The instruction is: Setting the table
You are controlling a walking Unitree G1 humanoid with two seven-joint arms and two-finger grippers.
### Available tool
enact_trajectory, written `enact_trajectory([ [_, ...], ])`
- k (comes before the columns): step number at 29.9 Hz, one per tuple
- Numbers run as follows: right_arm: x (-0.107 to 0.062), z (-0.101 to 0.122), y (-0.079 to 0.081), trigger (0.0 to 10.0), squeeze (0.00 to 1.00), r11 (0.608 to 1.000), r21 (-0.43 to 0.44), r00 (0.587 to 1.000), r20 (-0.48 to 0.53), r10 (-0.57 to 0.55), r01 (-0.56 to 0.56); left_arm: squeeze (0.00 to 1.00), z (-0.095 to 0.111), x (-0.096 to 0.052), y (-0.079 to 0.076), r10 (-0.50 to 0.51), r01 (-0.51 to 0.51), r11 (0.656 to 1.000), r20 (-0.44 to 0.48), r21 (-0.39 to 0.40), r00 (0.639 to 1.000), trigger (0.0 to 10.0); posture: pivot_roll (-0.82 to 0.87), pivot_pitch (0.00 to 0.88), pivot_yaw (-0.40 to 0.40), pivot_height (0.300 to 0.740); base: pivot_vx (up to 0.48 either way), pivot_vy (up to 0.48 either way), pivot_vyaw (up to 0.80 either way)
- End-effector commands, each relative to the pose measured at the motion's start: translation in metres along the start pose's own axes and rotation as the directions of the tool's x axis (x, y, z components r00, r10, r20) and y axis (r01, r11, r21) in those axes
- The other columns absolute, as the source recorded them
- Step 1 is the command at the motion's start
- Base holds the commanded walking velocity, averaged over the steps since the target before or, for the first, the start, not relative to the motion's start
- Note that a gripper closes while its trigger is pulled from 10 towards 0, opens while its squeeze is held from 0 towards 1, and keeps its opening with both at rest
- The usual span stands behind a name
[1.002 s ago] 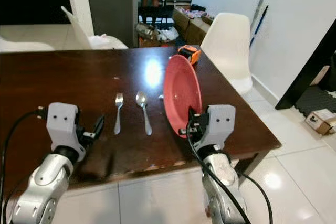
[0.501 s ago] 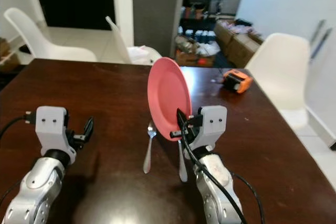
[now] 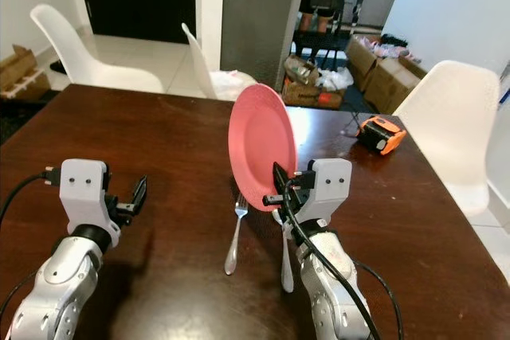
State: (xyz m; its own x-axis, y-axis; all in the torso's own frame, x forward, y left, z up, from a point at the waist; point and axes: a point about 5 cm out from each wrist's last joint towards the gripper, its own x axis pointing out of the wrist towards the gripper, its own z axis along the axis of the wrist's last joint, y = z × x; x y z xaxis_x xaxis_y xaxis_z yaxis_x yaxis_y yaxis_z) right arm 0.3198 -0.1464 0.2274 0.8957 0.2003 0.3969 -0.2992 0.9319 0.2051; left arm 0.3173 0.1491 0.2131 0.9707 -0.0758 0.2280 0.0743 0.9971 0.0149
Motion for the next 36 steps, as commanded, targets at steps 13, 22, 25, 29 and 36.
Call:
enact_trajectory([
  [13, -0.023, -0.014, 0.003, 10.0, 0.00, 0.784, 0.615, 0.989, -0.043, 0.144, -0.087, 0.00, 0.017, 0.006, 0.060, 0.109, -0.111, 0.979, 0.027, 0.171, 0.994, 10.0, 0.05, 0.179, 0.063, 0.740, 0.000, 0.000, 0.00],
  [22, -0.028, -0.040, 0.018, 10.0, 0.00, 0.600, 0.793, 0.957, -0.080, 0.278, -0.108, 0.00, 0.035, -0.009, 0.107, -0.112, 0.131, 0.954, -0.088, 0.269, 0.990, 10.0, 0.09, 0.193, 0.074, 0.740, 0.000, 0.000, 0.00],
  [25, -0.021, -0.054, 0.032, 10.0, 0.00, 0.480, 0.872, 0.938, -0.082, 0.336, -0.095, 0.00, 0.043, -0.023, 0.126, -0.114, 0.151, 0.933, -0.131, 0.327, 0.985, 10.0, 0.13, 0.207, 0.073, 0.740, 0.000, 0.000, 0.00],
  [29, -0.004, -0.067, 0.051, 10.0, 0.00, 0.440, 0.896, 0.910, -0.130, 0.394, -0.062, 0.00, 0.047, -0.028, 0.128, -0.106, 0.144, 0.929, -0.128, 0.340, 0.986, 10.0, 0.16, 0.226, 0.058, 0.740, 0.000, 0.000, 0.00],
  [36, 0.015, -0.083, 0.079, 10.0, 0.00, 0.454, 0.891, 0.821, -0.263, 0.507, 0.005, 0.00, 0.046, -0.040, 0.113, -0.144, 0.178, 0.929, -0.125, 0.323, 0.982, 10.0, 0.19, 0.249, 0.022, 0.740, 0.000, 0.000, 0.00],
])
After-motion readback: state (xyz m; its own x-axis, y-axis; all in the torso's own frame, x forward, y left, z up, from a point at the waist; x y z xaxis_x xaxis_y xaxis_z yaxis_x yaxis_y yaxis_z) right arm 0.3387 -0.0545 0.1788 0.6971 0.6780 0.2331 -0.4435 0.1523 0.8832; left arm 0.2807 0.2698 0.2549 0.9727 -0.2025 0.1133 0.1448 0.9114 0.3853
